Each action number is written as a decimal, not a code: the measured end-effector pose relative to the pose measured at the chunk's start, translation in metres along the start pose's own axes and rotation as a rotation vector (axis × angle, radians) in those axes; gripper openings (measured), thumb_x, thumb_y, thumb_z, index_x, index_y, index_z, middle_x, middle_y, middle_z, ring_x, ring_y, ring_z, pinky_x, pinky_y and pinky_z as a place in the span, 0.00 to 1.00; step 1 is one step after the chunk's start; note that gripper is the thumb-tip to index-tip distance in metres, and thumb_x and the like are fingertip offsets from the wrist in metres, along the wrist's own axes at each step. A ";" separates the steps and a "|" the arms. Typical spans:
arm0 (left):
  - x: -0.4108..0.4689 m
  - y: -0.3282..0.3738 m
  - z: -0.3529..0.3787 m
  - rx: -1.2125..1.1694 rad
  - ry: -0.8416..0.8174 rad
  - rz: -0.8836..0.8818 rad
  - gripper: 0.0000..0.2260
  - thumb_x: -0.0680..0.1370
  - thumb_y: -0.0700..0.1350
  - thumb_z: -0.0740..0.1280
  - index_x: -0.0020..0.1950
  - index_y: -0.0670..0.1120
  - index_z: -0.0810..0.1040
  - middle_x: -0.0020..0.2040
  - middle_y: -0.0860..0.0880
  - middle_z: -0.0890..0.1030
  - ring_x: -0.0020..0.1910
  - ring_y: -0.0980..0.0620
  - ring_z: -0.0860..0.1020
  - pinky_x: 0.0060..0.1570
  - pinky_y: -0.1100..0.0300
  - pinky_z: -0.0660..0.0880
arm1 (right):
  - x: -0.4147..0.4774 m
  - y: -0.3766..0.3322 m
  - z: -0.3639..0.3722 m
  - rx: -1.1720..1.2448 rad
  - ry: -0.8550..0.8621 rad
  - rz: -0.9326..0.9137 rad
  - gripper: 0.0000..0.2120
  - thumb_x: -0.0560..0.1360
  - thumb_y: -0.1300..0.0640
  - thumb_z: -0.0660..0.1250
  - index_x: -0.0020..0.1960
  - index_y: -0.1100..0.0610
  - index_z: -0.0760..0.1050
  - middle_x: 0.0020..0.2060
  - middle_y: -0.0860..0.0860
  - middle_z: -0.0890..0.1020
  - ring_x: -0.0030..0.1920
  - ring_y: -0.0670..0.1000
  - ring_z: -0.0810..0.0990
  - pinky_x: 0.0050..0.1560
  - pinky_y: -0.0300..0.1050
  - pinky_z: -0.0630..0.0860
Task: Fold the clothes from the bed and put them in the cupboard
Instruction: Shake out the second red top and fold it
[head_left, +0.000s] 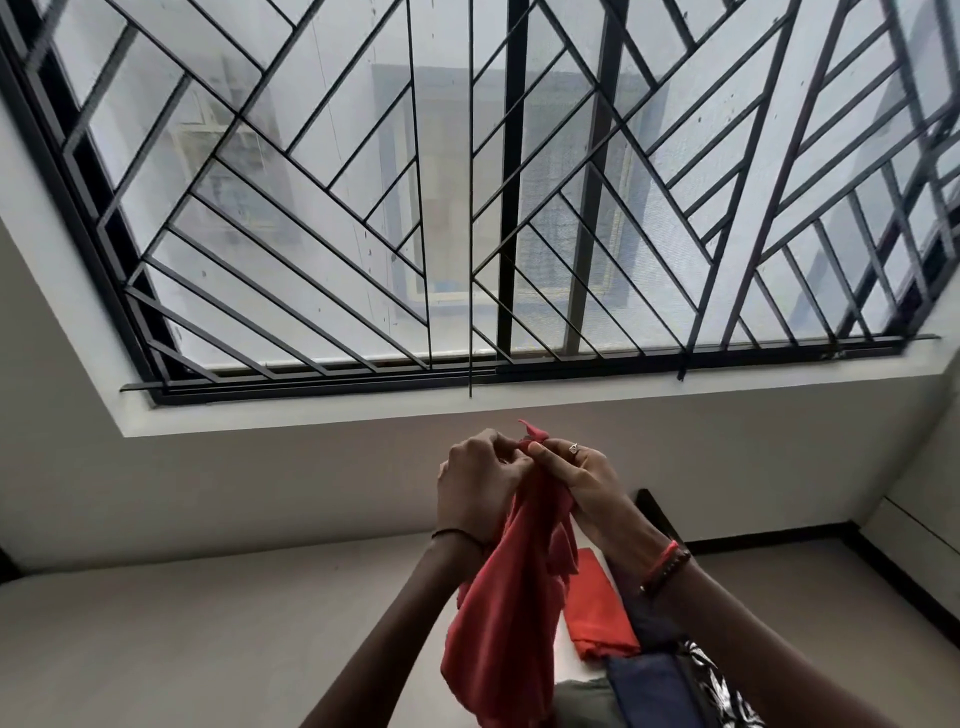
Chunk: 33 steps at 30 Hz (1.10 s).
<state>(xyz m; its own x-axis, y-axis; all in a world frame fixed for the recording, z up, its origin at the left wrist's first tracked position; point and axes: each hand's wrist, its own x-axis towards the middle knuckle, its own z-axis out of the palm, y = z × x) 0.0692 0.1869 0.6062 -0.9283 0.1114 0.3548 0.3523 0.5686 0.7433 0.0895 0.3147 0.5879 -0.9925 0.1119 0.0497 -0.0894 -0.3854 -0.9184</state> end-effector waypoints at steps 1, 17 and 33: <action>0.001 -0.002 0.000 -0.049 -0.027 -0.025 0.06 0.70 0.50 0.71 0.44 0.50 0.82 0.41 0.52 0.84 0.44 0.53 0.81 0.48 0.57 0.77 | 0.000 0.001 -0.003 -0.071 0.003 -0.040 0.07 0.68 0.60 0.69 0.44 0.62 0.82 0.38 0.56 0.85 0.38 0.49 0.83 0.41 0.38 0.80; 0.031 -0.052 -0.001 -0.523 -0.346 -0.021 0.12 0.80 0.45 0.61 0.61 0.45 0.77 0.58 0.51 0.80 0.49 0.70 0.76 0.51 0.70 0.70 | -0.017 -0.010 -0.018 0.085 -0.083 0.033 0.30 0.50 0.49 0.85 0.45 0.65 0.82 0.38 0.58 0.84 0.37 0.51 0.83 0.38 0.41 0.81; 0.028 -0.027 0.031 -0.595 -0.962 -0.152 0.12 0.83 0.45 0.50 0.54 0.52 0.73 0.49 0.54 0.78 0.44 0.65 0.79 0.48 0.67 0.75 | -0.042 -0.038 -0.026 -0.002 -0.220 0.061 0.19 0.61 0.51 0.80 0.47 0.60 0.83 0.41 0.56 0.84 0.39 0.49 0.83 0.41 0.40 0.80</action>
<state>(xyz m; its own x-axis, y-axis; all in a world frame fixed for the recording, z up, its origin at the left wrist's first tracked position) 0.0297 0.1998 0.5789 -0.5823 0.7985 -0.1526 -0.0086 0.1817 0.9833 0.1365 0.3480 0.6103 -0.9904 -0.1145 0.0780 -0.0284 -0.3832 -0.9232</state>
